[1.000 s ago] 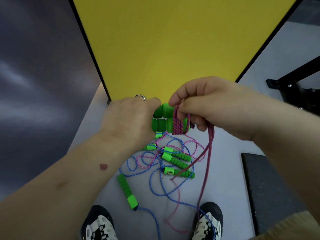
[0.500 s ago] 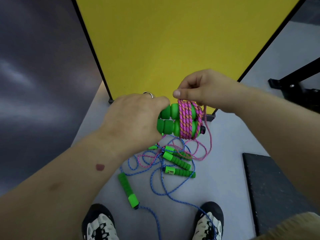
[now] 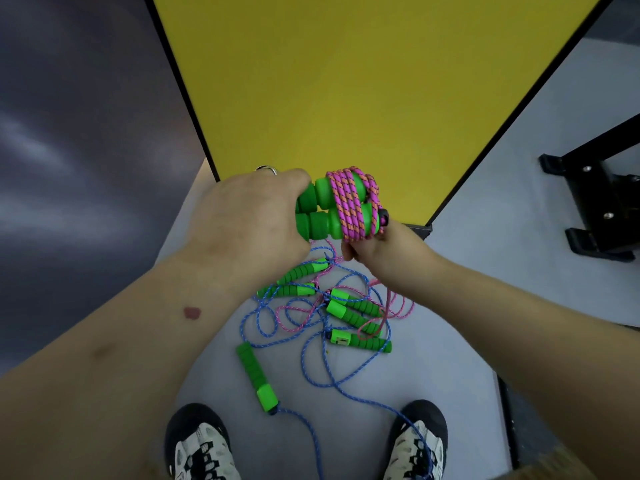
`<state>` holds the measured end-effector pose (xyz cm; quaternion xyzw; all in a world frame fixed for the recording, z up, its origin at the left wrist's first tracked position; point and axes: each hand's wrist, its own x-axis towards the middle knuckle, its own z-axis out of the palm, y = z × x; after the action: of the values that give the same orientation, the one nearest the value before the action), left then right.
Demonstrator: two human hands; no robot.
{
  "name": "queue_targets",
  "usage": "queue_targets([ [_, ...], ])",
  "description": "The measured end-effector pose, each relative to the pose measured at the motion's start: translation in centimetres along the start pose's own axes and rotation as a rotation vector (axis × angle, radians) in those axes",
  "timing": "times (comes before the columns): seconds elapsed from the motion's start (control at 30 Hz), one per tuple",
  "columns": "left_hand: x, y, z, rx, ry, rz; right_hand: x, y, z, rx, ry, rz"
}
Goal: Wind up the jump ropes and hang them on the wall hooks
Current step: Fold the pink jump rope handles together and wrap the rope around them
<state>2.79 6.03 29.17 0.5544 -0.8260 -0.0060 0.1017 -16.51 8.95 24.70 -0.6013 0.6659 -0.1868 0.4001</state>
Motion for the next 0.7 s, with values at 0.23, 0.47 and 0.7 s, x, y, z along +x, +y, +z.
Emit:
queue_targets([
  [0.23, 0.1, -0.8, 0.4, 0.042, 0.015, -0.038, -3.7, -1.4, 1.3, -0.301, -0.005, -0.119],
  [0.47, 0.1, -0.8, 0.8, 0.051, -0.02, -0.02, -5.8, -5.1, -0.1, -0.619, 0.12, -0.26],
  [0.7, -0.1, -0.6, 1.0, 0.069, -0.034, 0.054, -4.5, -7.7, -3.6, -0.586, 0.075, -0.223],
])
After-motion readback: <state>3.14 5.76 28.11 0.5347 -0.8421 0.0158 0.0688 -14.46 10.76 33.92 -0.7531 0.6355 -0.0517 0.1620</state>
